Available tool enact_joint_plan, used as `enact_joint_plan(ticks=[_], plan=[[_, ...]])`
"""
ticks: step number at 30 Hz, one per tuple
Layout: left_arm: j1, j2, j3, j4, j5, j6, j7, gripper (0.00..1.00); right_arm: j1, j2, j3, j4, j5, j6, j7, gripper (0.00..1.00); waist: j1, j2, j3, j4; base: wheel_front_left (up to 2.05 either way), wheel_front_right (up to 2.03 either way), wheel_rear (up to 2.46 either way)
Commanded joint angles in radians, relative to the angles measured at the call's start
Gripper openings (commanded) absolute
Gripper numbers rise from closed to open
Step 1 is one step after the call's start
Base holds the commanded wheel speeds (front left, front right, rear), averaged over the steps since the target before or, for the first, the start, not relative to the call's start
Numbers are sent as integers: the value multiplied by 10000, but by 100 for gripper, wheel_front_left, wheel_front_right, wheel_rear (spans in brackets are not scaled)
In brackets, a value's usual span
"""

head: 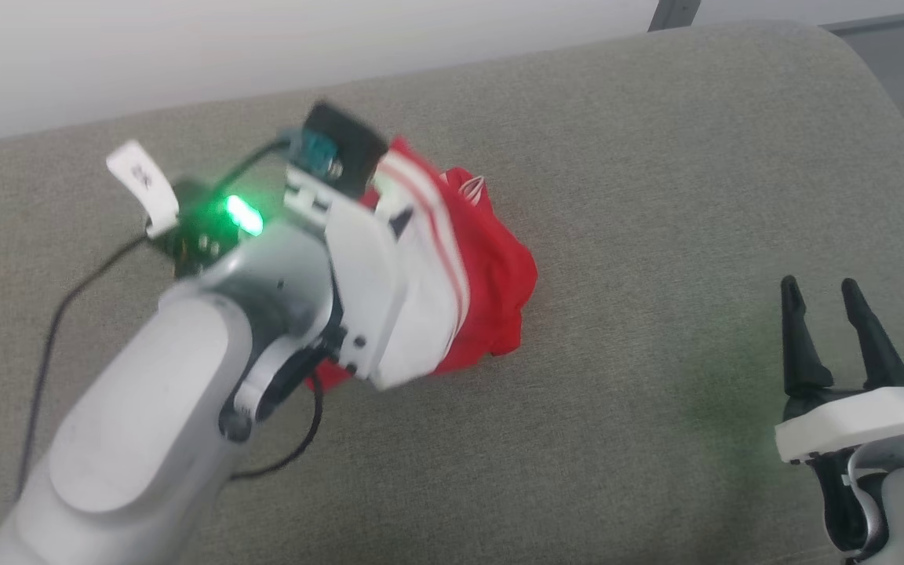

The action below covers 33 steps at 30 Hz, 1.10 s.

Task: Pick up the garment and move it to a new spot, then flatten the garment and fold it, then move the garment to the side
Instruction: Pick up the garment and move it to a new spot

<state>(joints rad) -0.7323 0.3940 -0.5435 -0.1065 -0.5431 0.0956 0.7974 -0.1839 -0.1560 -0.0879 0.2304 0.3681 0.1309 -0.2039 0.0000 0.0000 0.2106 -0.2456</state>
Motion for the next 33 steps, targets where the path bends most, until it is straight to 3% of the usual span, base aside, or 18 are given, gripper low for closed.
enact_joint_plan(ticks=[1,9,23,24,26,27,33], plan=[[476,62,33,284,-98,101,-154,0,-129,4,106,81,68,-3,-119,100,0,0,66,27,0,0,0],[1847,234,44,2354,-538,-120,-831,0,-363,-146,622,337,183,-3,-274,100,0,0,152,179,0,0,0],[2015,-451,-387,6378,-654,-778,-2001,0,-609,-320,1004,444,245,-3,-344,100,0,0,-8,410,0,0,0],[1974,-524,-419,6561,-667,-870,-2125,22,-601,-340,1017,455,243,-3,-346,100,0,0,-51,431,0,0,0],[1833,-679,-387,6843,-768,-1038,-2319,85,-558,-369,1037,471,229,-3,-328,100,0,0,-174,491,0,0,0],[1749,-705,-376,6936,-774,-1122,-2442,100,-519,-389,1038,473,217,-3,-314,100,0,0,-250,525,0,0,0],[1388,-555,-105,6916,-778,-1450,-3560,100,-177,-544,1003,449,163,-3,-197,100,0,0,-930,903,0,0,0]])
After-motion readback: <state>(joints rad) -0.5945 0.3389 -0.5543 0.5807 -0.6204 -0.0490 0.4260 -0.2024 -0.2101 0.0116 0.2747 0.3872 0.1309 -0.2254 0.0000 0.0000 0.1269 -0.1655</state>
